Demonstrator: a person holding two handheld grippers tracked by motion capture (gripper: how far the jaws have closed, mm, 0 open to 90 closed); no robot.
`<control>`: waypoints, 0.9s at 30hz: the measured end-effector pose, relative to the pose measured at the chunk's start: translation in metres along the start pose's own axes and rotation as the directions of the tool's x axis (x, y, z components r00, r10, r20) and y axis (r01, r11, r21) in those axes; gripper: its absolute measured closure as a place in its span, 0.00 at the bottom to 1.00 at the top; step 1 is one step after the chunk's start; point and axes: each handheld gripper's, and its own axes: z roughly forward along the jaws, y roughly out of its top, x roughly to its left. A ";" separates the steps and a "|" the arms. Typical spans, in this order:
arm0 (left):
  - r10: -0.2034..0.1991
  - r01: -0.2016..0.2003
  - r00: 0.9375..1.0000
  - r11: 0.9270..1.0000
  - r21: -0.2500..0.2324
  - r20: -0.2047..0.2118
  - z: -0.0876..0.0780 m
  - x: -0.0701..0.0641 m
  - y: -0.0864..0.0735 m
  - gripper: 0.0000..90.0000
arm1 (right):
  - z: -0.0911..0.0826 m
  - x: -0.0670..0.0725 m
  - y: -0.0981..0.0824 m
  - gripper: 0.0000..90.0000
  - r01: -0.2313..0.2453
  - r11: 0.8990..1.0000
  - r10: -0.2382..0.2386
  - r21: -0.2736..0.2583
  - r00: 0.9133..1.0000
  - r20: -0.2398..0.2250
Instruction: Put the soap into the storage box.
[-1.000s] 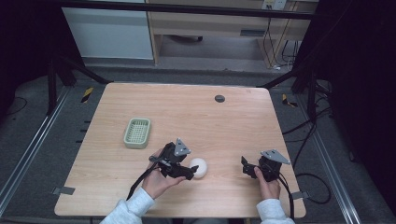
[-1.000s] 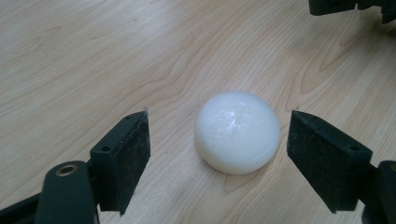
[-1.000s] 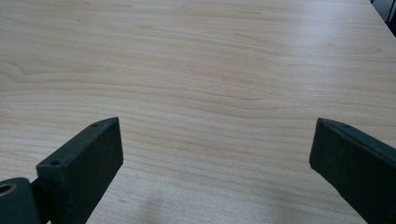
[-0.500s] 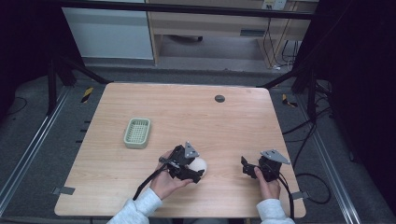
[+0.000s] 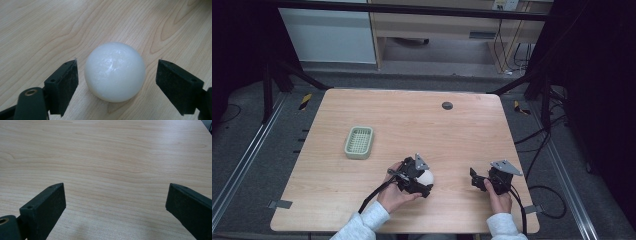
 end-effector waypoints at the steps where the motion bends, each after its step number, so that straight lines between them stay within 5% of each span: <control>1: 0.000 0.000 1.000 1.000 0.000 0.000 0.000 0.000 0.000 0.20 | 0.000 0.000 0.000 0.04 0.000 1.000 0.000 0.000 1.000 0.000; 27: -0.010 0.009 1.000 0.998 0.060 0.006 0.025 0.003 -0.001 0.25 | 0.000 0.001 0.000 0.04 -0.004 1.000 0.004 0.005 1.000 -0.005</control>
